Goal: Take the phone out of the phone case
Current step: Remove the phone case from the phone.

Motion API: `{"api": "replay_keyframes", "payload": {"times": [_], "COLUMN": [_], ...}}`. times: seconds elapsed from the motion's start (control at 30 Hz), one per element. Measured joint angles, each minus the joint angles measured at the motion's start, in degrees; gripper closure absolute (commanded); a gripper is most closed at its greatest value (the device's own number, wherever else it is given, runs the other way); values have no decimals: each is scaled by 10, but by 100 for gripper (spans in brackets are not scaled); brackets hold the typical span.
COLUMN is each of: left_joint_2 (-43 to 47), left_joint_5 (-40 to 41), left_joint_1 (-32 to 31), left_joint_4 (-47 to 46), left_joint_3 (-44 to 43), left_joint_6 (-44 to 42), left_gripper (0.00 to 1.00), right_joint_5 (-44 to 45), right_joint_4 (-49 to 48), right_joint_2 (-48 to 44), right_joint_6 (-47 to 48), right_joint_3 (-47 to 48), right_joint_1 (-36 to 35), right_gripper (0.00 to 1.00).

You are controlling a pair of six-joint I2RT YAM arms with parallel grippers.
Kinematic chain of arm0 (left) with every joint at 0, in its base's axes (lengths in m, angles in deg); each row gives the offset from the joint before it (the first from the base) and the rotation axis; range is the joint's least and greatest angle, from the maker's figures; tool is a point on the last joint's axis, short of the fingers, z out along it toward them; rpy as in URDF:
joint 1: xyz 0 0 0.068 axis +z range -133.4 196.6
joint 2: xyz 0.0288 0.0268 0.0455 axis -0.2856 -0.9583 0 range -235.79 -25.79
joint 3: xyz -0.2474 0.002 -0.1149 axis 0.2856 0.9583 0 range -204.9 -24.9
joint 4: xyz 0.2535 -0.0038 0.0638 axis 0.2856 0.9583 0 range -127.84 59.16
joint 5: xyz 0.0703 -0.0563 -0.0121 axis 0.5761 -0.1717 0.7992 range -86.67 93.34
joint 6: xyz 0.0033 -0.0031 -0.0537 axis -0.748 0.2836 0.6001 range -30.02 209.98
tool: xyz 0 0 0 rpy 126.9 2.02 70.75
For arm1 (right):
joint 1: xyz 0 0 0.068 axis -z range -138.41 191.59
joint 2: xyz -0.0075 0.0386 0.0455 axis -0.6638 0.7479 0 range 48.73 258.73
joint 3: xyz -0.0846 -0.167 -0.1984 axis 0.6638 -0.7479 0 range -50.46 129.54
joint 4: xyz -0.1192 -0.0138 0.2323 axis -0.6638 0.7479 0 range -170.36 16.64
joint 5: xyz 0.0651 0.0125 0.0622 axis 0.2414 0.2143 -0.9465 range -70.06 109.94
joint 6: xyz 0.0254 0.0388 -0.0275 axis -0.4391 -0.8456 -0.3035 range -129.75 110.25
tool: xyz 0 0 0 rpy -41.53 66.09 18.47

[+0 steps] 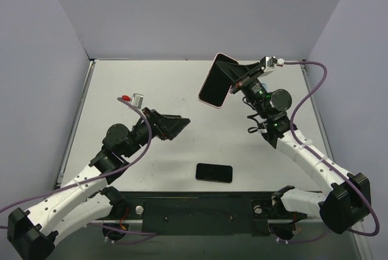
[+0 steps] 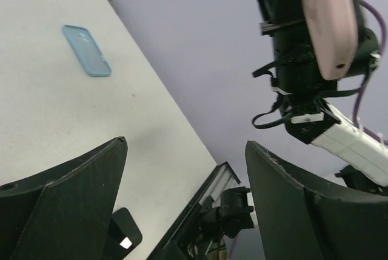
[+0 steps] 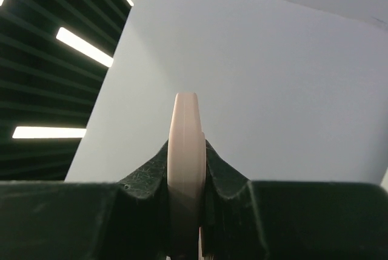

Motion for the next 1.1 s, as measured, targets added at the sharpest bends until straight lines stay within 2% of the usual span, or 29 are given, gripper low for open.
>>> {"api": "replay_keyframes", "payload": {"times": [0.2,0.5,0.57,0.67,0.77,0.97,1.1], "left_joint_2": [-63,-150,-157,-162,-166,-170,-169], "left_joint_5": [-86,-135,-137,-137,-138,-151,-202], "left_joint_1": [-3,-11,-13,-14,-14,-10,5], "left_joint_4": [-144,-290,-313,-338,-345,-325,-320], "left_joint_3": [-1,-9,-9,-9,-10,-11,-11], "left_joint_6": [37,125,142,160,172,184,201], "left_gripper": [10,19,24,44,57,73,80], "right_joint_5": [31,79,87,97,104,115,109], "right_joint_4": [80,187,189,191,193,228,272], "right_joint_2": [-2,-15,-15,-14,-14,-37,-67], "right_joint_6": [56,159,171,185,196,229,265], "right_joint_3": [4,29,32,33,33,32,32], "right_joint_1": [-24,-87,-96,-106,-114,-119,-123], "right_gripper": [100,100,100,100,100,100,100]}}
